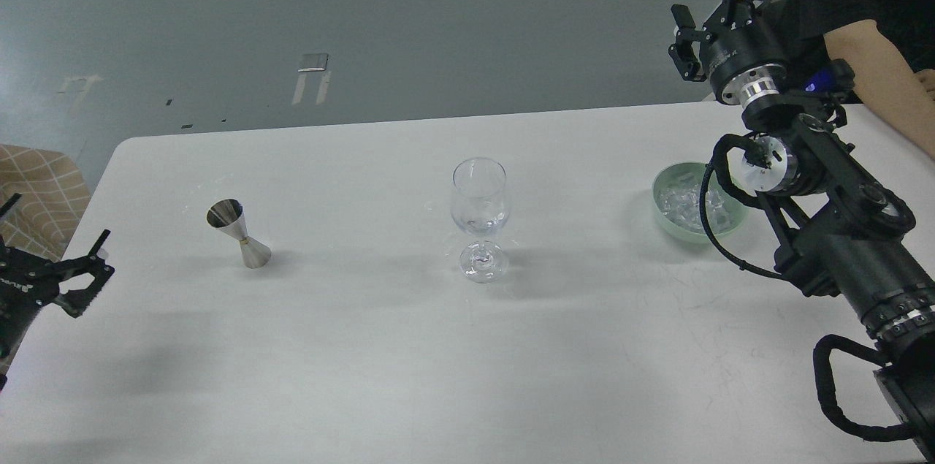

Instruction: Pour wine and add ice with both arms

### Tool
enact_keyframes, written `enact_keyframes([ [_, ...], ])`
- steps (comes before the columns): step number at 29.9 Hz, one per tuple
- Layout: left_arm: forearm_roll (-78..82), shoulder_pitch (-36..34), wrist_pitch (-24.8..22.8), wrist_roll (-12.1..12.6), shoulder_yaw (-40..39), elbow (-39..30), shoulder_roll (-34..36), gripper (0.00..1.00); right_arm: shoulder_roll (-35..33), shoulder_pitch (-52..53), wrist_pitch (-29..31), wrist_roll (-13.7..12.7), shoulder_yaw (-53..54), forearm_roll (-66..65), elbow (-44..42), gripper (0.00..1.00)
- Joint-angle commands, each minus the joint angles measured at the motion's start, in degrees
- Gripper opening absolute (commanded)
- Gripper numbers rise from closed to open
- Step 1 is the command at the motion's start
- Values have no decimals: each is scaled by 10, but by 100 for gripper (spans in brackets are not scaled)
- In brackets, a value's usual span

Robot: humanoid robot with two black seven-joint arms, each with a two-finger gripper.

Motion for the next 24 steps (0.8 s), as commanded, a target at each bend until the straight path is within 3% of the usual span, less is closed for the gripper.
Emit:
enact_keyframes([
  [1, 0, -56, 9, 6, -3, 1, 35, 98, -3, 1, 1, -7, -1, 0, 2, 100],
  [8, 11, -172, 47, 6, 9, 9, 53, 98, -4, 0, 1, -8, -1, 0, 2, 100],
  [14, 11, -288, 66, -7, 47, 81, 49, 98, -10, 1, 4, -9, -1, 0, 2, 100],
  [20, 12, -367, 81, 5, 167, 171, 51, 98, -14, 2, 4, -9, -1, 0, 3, 100],
  [24, 81, -465, 90, -10, 258, 263, 41, 98, -21, 2, 4, -9, -1, 0, 3, 100],
])
